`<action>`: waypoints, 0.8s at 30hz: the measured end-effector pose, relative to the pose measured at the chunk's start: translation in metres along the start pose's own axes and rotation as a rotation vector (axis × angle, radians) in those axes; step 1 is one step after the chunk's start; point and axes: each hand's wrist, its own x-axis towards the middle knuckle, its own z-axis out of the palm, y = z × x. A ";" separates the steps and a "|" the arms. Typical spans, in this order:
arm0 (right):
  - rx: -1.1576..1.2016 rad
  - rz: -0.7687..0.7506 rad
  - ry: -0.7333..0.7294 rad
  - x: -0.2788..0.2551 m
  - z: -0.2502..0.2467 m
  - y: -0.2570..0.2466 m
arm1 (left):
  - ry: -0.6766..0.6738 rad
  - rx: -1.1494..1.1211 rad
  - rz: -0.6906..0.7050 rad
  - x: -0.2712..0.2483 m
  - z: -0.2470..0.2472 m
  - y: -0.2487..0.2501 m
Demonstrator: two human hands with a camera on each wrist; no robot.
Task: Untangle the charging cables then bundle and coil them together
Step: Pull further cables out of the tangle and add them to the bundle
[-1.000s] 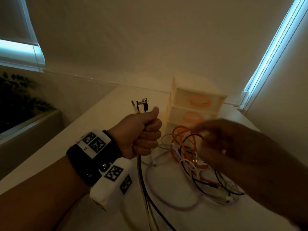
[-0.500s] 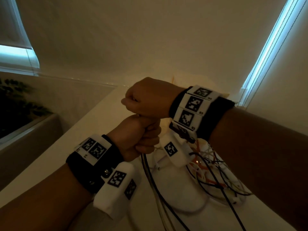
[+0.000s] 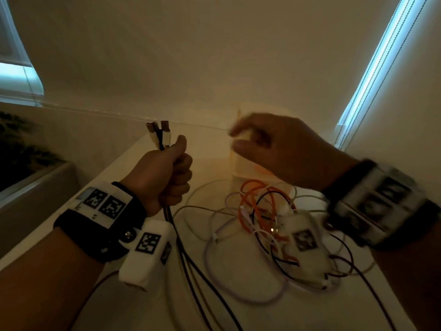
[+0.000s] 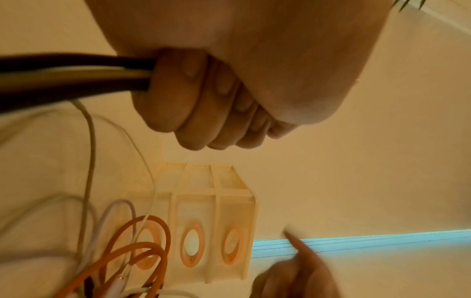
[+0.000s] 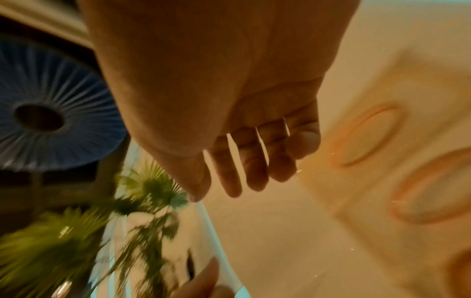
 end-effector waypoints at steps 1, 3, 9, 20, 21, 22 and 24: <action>0.008 0.072 -0.002 -0.017 -0.006 0.015 | 0.003 0.013 0.001 0.001 -0.002 0.000; 0.064 0.224 -0.006 -0.050 -0.010 0.044 | 0.005 0.009 -0.010 0.004 -0.004 -0.001; 0.369 0.468 0.082 -0.106 0.010 0.094 | 0.007 -0.033 -0.082 0.011 0.000 -0.010; 0.123 0.346 -0.094 -0.116 0.008 0.092 | 0.015 -0.110 -0.123 0.022 0.004 -0.026; 0.127 0.355 -0.139 -0.117 0.006 0.092 | 0.013 -0.110 -0.124 0.022 0.004 -0.027; 0.121 0.367 -0.191 -0.118 0.005 0.092 | 0.009 -0.112 -0.125 0.022 0.004 -0.027; 0.045 0.368 -0.280 -0.119 0.003 0.093 | 0.002 -0.117 -0.130 0.021 0.005 -0.027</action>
